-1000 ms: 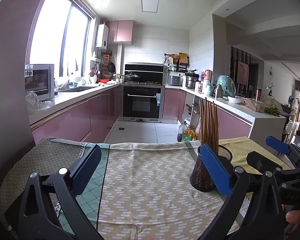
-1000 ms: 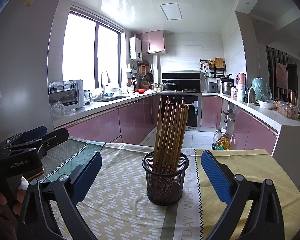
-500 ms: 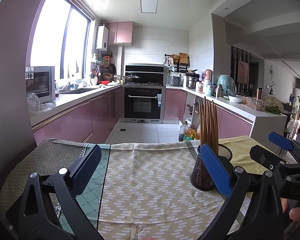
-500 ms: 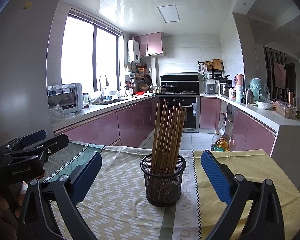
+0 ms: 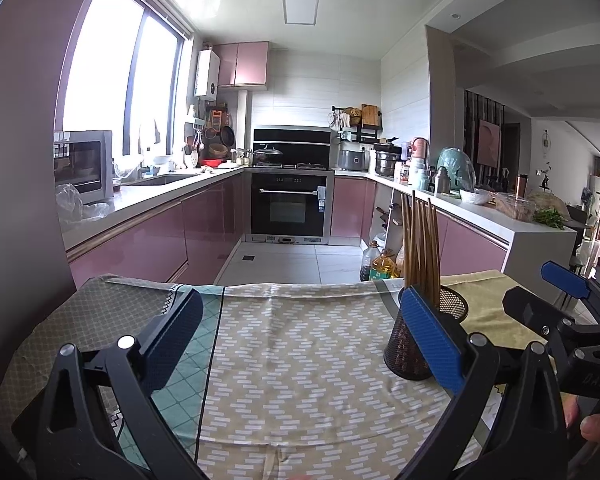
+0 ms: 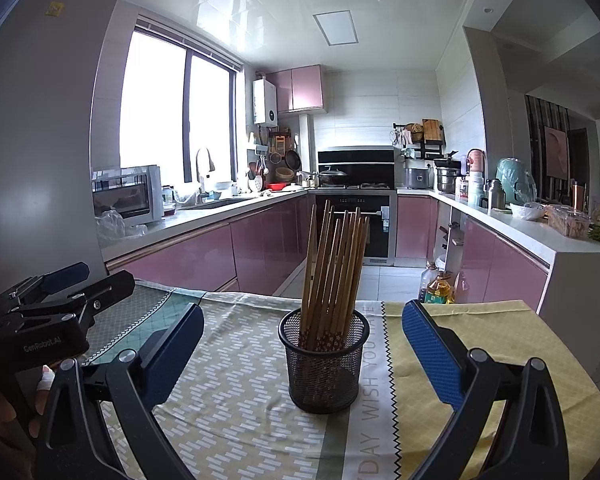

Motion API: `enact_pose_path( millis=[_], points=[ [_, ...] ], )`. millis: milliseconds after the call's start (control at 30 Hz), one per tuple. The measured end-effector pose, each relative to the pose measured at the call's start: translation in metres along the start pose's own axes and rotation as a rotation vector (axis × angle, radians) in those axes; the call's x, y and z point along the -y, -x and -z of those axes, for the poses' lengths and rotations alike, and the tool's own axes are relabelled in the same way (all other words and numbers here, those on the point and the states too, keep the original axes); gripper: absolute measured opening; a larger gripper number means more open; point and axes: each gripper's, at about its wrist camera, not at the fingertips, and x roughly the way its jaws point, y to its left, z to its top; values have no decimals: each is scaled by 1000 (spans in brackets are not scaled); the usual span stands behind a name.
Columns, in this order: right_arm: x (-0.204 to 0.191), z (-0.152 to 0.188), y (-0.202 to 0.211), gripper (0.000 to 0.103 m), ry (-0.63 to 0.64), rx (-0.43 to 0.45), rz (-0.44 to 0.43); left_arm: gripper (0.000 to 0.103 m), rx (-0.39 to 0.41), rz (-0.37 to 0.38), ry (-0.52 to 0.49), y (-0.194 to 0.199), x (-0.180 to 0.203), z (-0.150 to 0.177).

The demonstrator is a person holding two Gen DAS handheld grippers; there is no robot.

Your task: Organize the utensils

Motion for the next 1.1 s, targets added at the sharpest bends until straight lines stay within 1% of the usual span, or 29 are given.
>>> enact_pose_path(
  millis=[433,833,1100],
  points=[
    [-2,-1,-5,96,4,-9,48,98,-36,-15,20,-11,-3,5],
    [-1,-1,-6,96,1,-14,55,98,-47,-1,28,-16,2,8],
    [-2,0,-5,96,1,-9,59,98,-47,-5,33,-18,2,9]
  ],
)
